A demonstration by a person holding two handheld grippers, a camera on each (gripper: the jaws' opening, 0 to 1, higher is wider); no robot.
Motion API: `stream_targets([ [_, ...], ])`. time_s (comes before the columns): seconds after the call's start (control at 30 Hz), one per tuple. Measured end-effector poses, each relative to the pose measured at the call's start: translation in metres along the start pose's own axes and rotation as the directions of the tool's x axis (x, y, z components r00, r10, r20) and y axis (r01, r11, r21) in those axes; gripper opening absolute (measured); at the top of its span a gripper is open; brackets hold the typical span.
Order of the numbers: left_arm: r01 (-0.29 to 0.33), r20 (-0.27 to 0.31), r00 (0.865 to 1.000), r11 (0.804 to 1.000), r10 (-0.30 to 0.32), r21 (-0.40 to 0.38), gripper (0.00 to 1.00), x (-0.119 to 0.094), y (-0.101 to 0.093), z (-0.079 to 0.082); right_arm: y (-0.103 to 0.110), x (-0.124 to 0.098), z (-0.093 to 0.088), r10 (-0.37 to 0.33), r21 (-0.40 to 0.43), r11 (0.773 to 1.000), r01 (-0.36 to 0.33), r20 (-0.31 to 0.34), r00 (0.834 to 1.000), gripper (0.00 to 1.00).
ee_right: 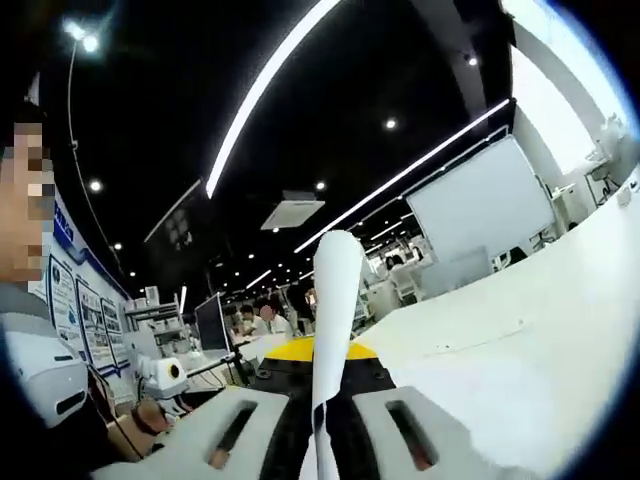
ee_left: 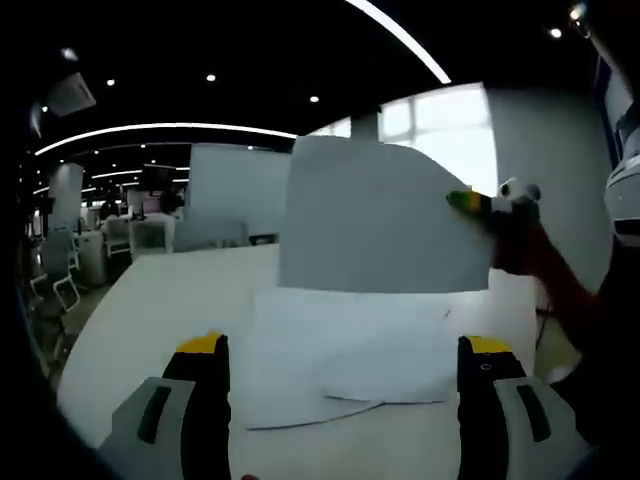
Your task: Organize the stack of printing papers by aligning and flattening the scattered papers on the table
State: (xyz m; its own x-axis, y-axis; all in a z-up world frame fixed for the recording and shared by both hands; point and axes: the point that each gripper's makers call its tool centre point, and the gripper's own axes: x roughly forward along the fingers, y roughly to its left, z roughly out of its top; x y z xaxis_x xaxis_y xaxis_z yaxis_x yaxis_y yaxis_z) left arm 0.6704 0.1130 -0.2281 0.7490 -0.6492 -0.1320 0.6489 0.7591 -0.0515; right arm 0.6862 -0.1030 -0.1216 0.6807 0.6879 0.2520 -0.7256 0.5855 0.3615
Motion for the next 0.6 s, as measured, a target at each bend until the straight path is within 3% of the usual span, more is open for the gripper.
stream_targets([
  [0.6, 0.041, 0.017, 0.999, 0.998, -0.040, -0.039, 0.97, 0.011, -0.010, 0.000, 0.026, 0.001, 0.020, 0.073, 0.021, 0.997, -0.074, 0.054, 0.996, 0.00],
])
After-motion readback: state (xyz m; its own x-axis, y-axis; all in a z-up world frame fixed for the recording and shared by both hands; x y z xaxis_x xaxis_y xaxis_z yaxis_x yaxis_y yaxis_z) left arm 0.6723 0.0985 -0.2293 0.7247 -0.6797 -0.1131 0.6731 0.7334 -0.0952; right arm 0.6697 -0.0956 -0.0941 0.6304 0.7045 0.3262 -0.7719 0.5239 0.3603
